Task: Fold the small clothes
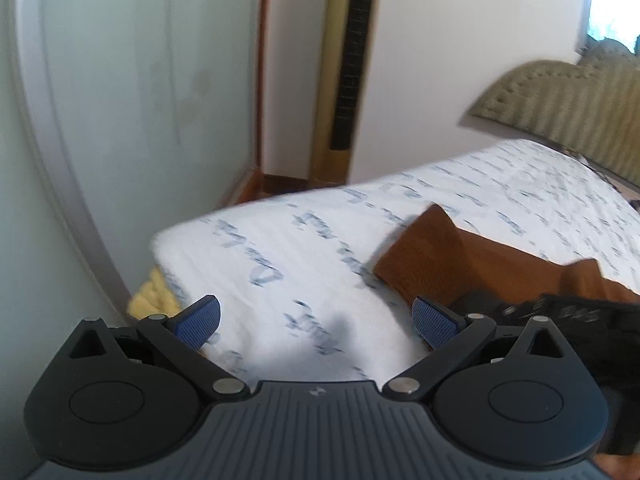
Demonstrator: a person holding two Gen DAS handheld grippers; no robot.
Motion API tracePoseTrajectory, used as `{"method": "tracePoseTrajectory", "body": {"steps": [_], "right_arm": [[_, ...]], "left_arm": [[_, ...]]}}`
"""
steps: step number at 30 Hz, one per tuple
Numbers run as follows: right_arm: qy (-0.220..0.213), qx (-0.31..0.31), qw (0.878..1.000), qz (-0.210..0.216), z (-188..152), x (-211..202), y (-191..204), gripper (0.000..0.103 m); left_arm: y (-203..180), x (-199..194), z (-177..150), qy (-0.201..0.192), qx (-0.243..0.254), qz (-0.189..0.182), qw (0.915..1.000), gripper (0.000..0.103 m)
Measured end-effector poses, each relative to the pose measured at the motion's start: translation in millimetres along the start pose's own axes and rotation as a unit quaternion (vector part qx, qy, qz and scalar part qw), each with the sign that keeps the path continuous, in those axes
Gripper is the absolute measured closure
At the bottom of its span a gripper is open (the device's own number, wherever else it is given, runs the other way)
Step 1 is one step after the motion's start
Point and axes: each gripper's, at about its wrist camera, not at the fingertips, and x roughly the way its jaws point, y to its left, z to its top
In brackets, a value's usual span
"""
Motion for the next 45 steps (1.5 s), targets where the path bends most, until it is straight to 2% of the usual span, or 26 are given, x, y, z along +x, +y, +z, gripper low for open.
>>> {"method": "tracePoseTrajectory", "body": {"steps": [6, 10, 15, 18, 20, 21, 23, 25, 26, 27, 31, 36, 45], "right_arm": [[-0.075, -0.014, 0.997, -0.019, 16, -89, -23, 0.093], [-0.133, 0.003, 0.99, -0.034, 19, -157, -51, 0.093], [-0.183, 0.035, 0.978, -0.089, 15, -228, -96, 0.093], [-0.204, 0.072, 0.967, -0.131, 12, -257, -130, 0.093], [-0.199, 0.093, 0.962, -0.165, 8, -262, -150, 0.092], [-0.192, 0.107, 0.962, -0.163, 3, -261, -159, 0.088], [-0.177, 0.131, 0.968, -0.121, -6, -254, -170, 0.087], [-0.16, 0.148, 0.973, -0.075, -13, -238, -173, 0.076], [-0.151, 0.15, 0.975, -0.063, -14, -229, -172, 0.063], [-0.141, 0.148, 0.977, -0.058, -15, -219, -170, 0.056], [-0.112, 0.146, 0.981, -0.056, -11, -186, -161, 0.056], [-0.112, 0.16, 0.979, -0.059, -8, -166, -160, 0.056], [-0.108, 0.181, 0.977, -0.006, -2, -145, -164, 0.056]], "left_arm": [[-41, -7, -12, 0.009, 0.046, -0.048, 0.9978, 0.0], [-72, -13, -23, 0.018, 0.083, -0.078, 0.9934, 0.0], [-105, -18, -37, 0.03, 0.12, -0.112, 0.9859, 0.0], [-121, -19, -46, 0.034, 0.143, -0.122, 0.9816, 0.0], [-130, -19, -52, 0.039, 0.157, -0.124, 0.979, 0.0], [-133, -20, -55, 0.039, 0.161, -0.124, 0.9784, 0.0], [-137, -19, -58, 0.04, 0.167, -0.12, 0.9778, 0.0], [-139, -16, -60, 0.044, 0.17, -0.116, 0.9776, 0.0], [-139, -16, -61, 0.045, 0.17, -0.114, 0.9777, 0.0], [-138, -15, -61, 0.046, 0.17, -0.113, 0.9778, 0.0], [-135, -12, -61, 0.046, 0.171, -0.107, 0.9784, 0.0], [-133, -8, -62, 0.053, 0.166, -0.105, 0.9791, 0.0], [-132, -5, -62, 0.054, 0.167, -0.101, 0.9793, 0.0]]}}
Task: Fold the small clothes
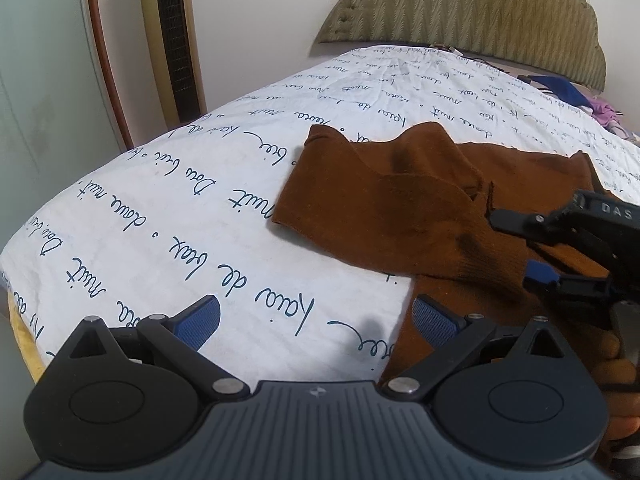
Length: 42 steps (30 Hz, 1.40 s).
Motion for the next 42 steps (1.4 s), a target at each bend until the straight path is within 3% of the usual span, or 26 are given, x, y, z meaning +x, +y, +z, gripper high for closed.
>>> {"method": "tracePoseTrajectory", "body": {"steps": [2, 5, 9, 13, 24, 33, 42], "right_arm": [[0.003, -0.01, 1.0, -0.003, 0, 4, 7, 0.058], [0.005, -0.025, 1.0, -0.018, 2, 3, 16, 0.092], [-0.025, -0.071, 0.996, -0.038, 9, -14, 34, 0.092], [-0.084, -0.11, 0.987, -0.079, 23, -46, 47, 0.092], [-0.18, -0.118, 0.969, -0.118, 63, -131, 42, 0.092], [-0.247, -0.069, 0.954, -0.156, 59, -211, -2, 0.092], [-0.281, -0.025, 0.939, -0.198, 48, -262, -46, 0.092]], "left_arm": [[0, 1, 0, 0.001, 0.0, 0.001, 1.0, 0.0], [-1, 1, 1, -0.001, 0.001, 0.0, 1.0, 0.0], [-6, 3, 6, 0.001, 0.006, -0.006, 1.0, 0.0], [-13, 6, 12, 0.005, 0.006, -0.021, 0.9998, 0.0], [-47, 8, 24, -0.002, 0.034, -0.044, 0.9985, 0.0], [-65, 11, 24, 0.006, 0.047, -0.064, 0.9969, 0.0], [-77, 14, 19, 0.013, 0.059, -0.068, 0.9958, 0.0]]}}
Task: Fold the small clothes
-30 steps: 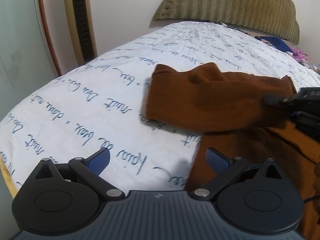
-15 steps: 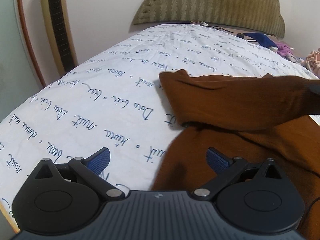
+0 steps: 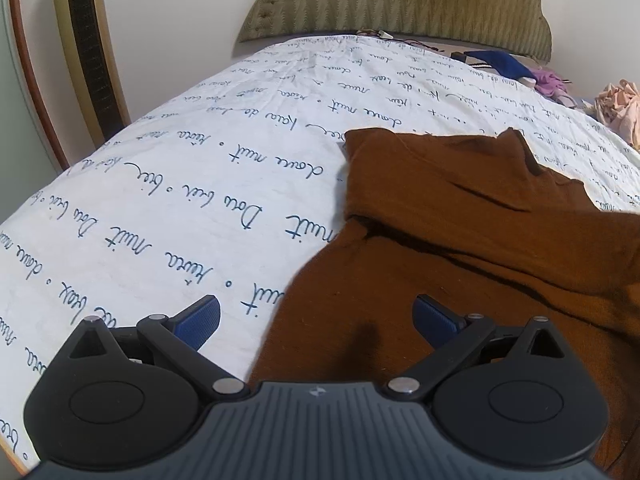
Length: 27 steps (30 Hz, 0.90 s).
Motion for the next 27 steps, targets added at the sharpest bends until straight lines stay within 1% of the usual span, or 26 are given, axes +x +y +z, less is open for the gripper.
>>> {"method": "tracePoseTrajectory", "body": {"steps": [5, 9, 17, 22, 25, 26, 27], "right_arm": [[0.001, 0.009, 1.0, -0.024, -3, 3, -18, 0.092], [-0.005, -0.01, 0.999, -0.052, -6, 6, -20, 0.092], [-0.002, -0.01, 0.997, -0.079, -13, 8, -30, 0.092], [0.001, -0.007, 0.996, -0.085, -16, 8, -35, 0.092], [0.011, -0.001, 0.996, -0.086, -17, 11, -39, 0.092], [0.01, 0.001, 0.996, -0.091, -17, 12, -41, 0.089], [0.007, 0.002, 0.995, -0.101, -18, 11, -42, 0.088]], "left_arm": [[-6, 1, -3, 0.003, 0.008, -0.003, 1.0, 0.0], [-9, 2, -5, 0.006, 0.013, -0.002, 0.9999, 0.0], [-11, 5, -9, 0.011, 0.019, 0.0, 0.9998, 0.0], [-12, 6, -9, 0.011, 0.021, 0.0, 0.9997, 0.0], [-13, 7, -11, 0.014, 0.026, 0.0, 0.9996, 0.0], [-13, 7, -11, 0.014, 0.029, 0.0, 0.9995, 0.0], [-14, 7, -11, 0.015, 0.031, 0.0, 0.9994, 0.0]]}}
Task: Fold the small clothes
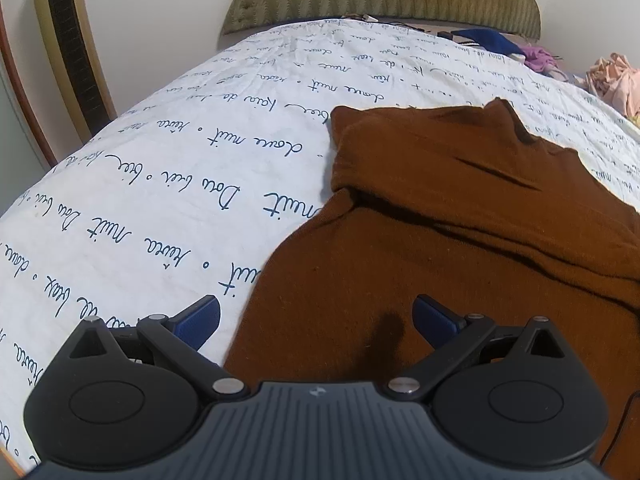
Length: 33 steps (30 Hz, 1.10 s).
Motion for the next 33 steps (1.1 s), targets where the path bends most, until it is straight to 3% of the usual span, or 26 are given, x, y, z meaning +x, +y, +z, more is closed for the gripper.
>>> {"method": "tracePoseTrajectory", "body": {"steps": [2, 5, 7, 10, 12, 14, 18, 21, 25, 28, 30, 33], "right_arm": [[-0.012, 0.003, 1.0, -0.015, 0, -2, -4, 0.085], [-0.062, 0.001, 0.997, -0.044, -2, -17, -3, 0.062], [-0.086, -0.013, 0.995, -0.042, -5, -26, 4, 0.06], [-0.062, -0.067, 0.996, -0.006, -13, -26, 24, 0.058], [-0.02, -0.093, 0.995, 0.017, -22, -17, 35, 0.049], [0.007, -0.105, 0.994, 0.015, -29, -7, 39, 0.042], [-0.017, -0.105, 0.994, -0.027, -31, -11, 41, 0.039], [-0.026, -0.112, 0.993, -0.012, -33, -24, 46, 0.025], [-0.019, -0.135, 0.991, 0.002, -45, -34, 53, 0.022], [-0.062, -0.169, 0.984, -0.007, -57, -48, 59, 0.014], [-0.09, -0.178, 0.98, 0.014, -61, -58, 60, 0.009], [-0.1, -0.163, 0.981, 0.043, -61, -64, 56, 0.008]], "left_arm": [[-1, 0, -1, 0.0, 0.002, 0.0, 1.0, 0.0], [-2, 0, -2, 0.001, 0.002, -0.001, 1.0, 0.0], [-4, 1, -2, 0.001, 0.003, -0.003, 1.0, 0.0], [-7, 1, -4, 0.0, 0.006, -0.005, 1.0, 0.0], [-9, 1, -6, 0.001, 0.008, -0.007, 0.9999, 0.0], [-10, 2, -8, 0.003, 0.012, -0.006, 0.9999, 0.0], [-10, 1, -11, -0.001, 0.02, -0.003, 0.9998, 0.0], [-8, 1, -11, -0.001, 0.017, 0.0, 0.9998, 0.0], [-8, 3, -13, 0.004, 0.013, -0.007, 0.9999, 0.0], [-10, 3, -15, 0.003, 0.021, -0.005, 0.9998, 0.0], [-11, 4, -16, 0.006, 0.022, -0.006, 0.9997, 0.0], [-12, 5, -18, 0.009, 0.021, -0.007, 0.9997, 0.0]]}}
